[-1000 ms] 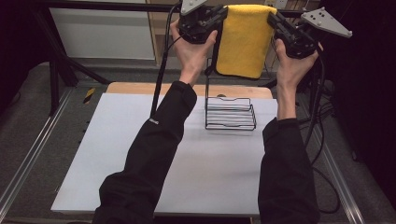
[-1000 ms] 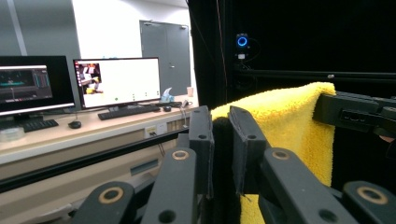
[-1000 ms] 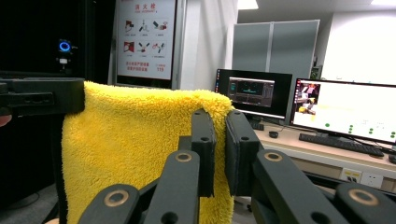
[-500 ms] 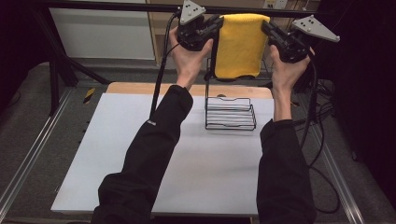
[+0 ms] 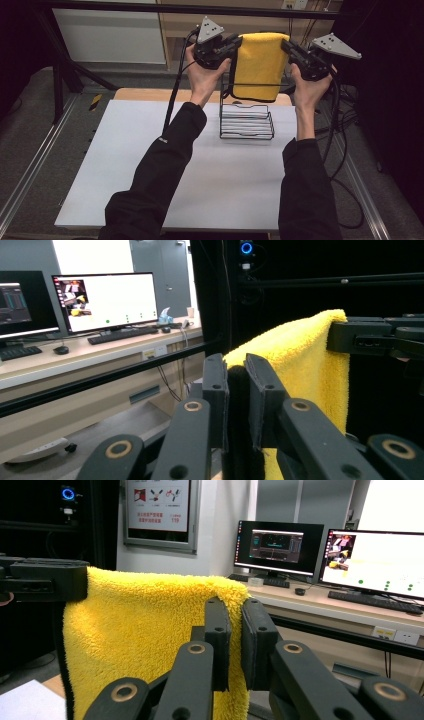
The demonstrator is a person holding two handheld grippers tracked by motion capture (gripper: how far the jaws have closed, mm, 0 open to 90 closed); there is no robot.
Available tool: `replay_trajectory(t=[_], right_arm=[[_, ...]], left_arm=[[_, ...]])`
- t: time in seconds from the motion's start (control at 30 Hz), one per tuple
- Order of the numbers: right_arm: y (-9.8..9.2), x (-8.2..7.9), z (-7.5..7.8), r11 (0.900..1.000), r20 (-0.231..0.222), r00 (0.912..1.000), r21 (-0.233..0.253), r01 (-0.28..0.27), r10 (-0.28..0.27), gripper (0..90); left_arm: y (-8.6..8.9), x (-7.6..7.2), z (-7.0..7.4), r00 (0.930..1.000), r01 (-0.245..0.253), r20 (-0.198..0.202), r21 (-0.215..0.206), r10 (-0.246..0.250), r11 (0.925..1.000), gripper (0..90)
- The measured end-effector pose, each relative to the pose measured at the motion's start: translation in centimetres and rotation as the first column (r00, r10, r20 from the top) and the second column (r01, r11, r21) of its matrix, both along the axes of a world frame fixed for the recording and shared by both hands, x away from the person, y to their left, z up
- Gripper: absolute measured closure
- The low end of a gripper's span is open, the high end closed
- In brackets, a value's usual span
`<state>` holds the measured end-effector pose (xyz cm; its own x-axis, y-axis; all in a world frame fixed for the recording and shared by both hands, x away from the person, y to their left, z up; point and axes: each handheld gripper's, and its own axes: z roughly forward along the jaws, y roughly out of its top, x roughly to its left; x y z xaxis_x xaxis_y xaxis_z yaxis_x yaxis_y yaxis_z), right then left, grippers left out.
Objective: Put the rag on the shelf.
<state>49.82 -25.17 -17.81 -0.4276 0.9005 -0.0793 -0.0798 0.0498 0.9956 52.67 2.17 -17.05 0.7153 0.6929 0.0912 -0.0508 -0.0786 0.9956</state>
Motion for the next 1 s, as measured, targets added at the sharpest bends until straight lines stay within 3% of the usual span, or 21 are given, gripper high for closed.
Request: replay_trajectory(t=[0.1, 0.57, 0.8, 1.0], right_arm=[[-0.3, -0.5, -0.5, 1.0, -0.009, 0.9999, 0.017, -0.013, 0.013, 83.5], [-0.4, -2.4, -2.3, 0.999, -0.032, 0.9987, -0.016, -0.042, 0.041, 83.1], [-0.4, -3.8, -3.0, 0.998, -0.067, 0.9967, -0.029, -0.049, 0.047, 82.9], [-0.4, -4.6, -3.9, 0.997, -0.095, 0.9939, -0.045, -0.059, 0.055, 82.8]], left_arm=[[0.0, -0.4, -0.3, 0.9999, 0.01, 0.001, 0.022, -0.01, 0.9997, 79.7], [0.6, -2.4, -2.1, 0.9987, 0.05, -0.007, 0.054, -0.05, 0.9973, 79.6], [0.7, -3.6, -3.2, 0.9978, 0.066, -0.008, 0.081, -0.065, 0.9945, 79.4], [0.8, -4.3, -4.2, 0.9973, 0.069, -0.032, 0.095, -0.066, 0.9932, 79.2]])
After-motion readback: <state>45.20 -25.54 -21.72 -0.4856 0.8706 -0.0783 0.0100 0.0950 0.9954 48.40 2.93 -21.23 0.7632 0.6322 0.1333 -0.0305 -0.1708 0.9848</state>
